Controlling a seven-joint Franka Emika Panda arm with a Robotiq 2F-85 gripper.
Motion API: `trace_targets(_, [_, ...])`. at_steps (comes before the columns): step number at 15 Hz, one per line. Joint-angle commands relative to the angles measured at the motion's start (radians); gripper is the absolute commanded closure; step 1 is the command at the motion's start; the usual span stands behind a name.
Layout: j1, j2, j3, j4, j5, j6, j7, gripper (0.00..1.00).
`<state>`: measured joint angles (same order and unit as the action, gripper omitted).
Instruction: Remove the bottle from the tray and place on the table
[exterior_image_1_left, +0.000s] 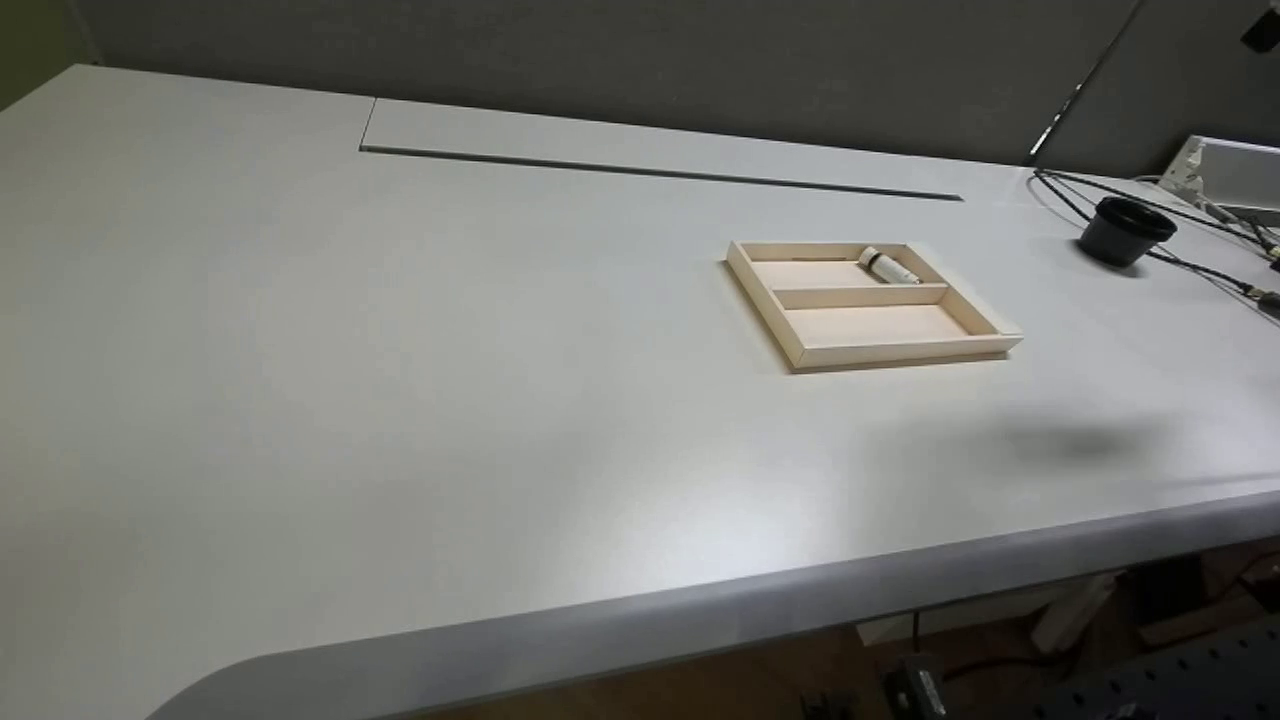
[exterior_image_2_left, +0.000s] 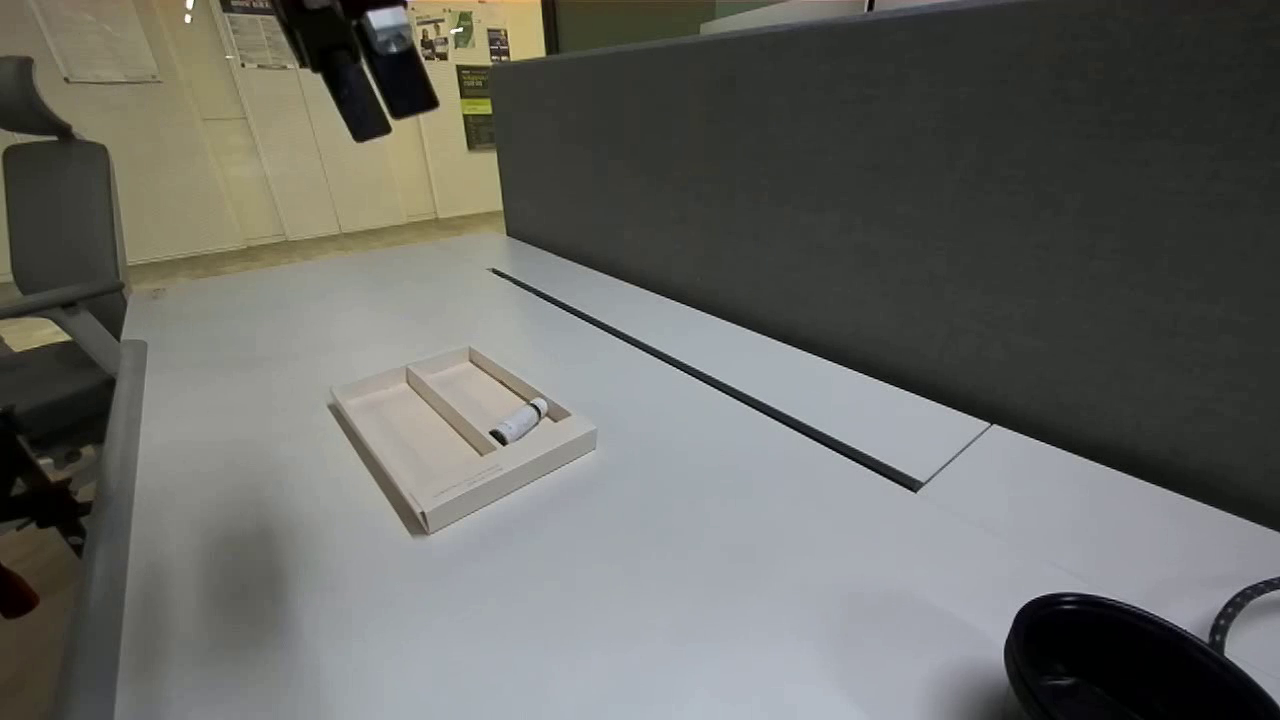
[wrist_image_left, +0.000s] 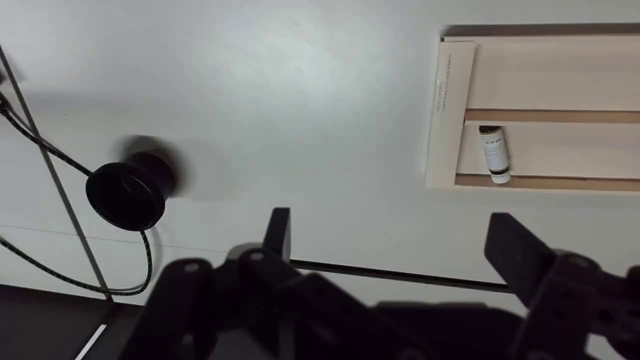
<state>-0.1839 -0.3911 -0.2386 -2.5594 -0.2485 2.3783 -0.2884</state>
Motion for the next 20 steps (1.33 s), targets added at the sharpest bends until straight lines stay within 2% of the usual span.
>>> trace_targets(1, [0.089, 0.355, 0.029, 0.256, 0.214, 0.162, 0.033, 0.0])
trace_targets(2, [0.141, 0.461, 0.077, 0.335, 0.375, 0.098, -0.083, 0.0])
trace_targets(3, [0.141, 0.493, 0.103, 0.325, 0.387, 0.101, -0.092, 0.0])
trace_targets(4, [0.146, 0.566, 0.145, 0.379, 0.45, 0.058, -0.14, 0.0])
trace_targets(5, [0.115, 0.458, 0.129, 0.286, 0.381, 0.112, -0.087, 0.0])
trace_targets(7, [0.101, 0.489, 0.148, 0.302, 0.394, 0.118, -0.1, 0.0])
trace_targets(9, [0.093, 0.647, 0.181, 0.393, 0.392, 0.116, -0.123, 0.0])
trace_targets(10, [0.089, 0.581, 0.182, 0.338, 0.385, 0.123, -0.107, 0.0])
trace_targets(18, [0.076, 0.623, 0.203, 0.358, 0.393, 0.124, -0.111, 0.0])
trace_targets(19, [0.075, 0.812, 0.169, 0.472, 0.348, 0.205, -0.011, 0.0])
trace_targets(20, [0.074, 0.912, 0.147, 0.537, 0.323, 0.272, 0.067, 0.0])
